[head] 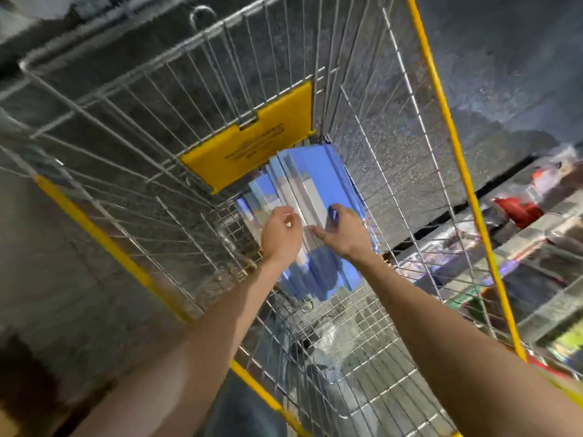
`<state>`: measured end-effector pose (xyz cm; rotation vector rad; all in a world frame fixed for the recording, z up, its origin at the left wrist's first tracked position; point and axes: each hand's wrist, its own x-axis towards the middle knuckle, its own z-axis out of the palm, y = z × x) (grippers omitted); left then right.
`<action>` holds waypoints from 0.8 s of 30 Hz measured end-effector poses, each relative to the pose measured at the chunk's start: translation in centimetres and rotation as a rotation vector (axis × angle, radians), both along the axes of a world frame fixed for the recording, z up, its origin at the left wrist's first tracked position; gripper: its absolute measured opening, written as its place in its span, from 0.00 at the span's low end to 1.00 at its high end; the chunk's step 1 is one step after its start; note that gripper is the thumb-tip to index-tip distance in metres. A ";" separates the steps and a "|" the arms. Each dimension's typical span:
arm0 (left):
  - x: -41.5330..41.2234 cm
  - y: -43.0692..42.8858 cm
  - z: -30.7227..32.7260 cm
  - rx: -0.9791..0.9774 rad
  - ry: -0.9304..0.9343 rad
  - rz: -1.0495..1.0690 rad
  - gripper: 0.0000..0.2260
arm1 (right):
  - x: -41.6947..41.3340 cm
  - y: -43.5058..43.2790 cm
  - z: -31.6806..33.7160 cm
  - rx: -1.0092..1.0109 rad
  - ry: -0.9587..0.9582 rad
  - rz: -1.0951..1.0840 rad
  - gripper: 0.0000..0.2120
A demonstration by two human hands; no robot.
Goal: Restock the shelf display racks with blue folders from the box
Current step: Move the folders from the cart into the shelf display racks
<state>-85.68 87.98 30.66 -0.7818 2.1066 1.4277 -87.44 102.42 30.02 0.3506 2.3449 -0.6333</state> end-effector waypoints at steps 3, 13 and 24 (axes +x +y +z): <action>-0.6 -0.1 -0.9 -0.007 -0.002 0.046 0.13 | -0.6 0.2 -1.1 -0.007 0.072 0.009 0.28; -1.4 1.4 -1.3 0.076 -0.035 0.158 0.09 | -1.7 4.8 1.2 -0.126 0.184 -0.107 0.18; -2.4 4.1 0.4 0.307 -0.066 0.244 0.12 | -2.3 9.1 3.2 -0.374 0.055 -0.266 0.29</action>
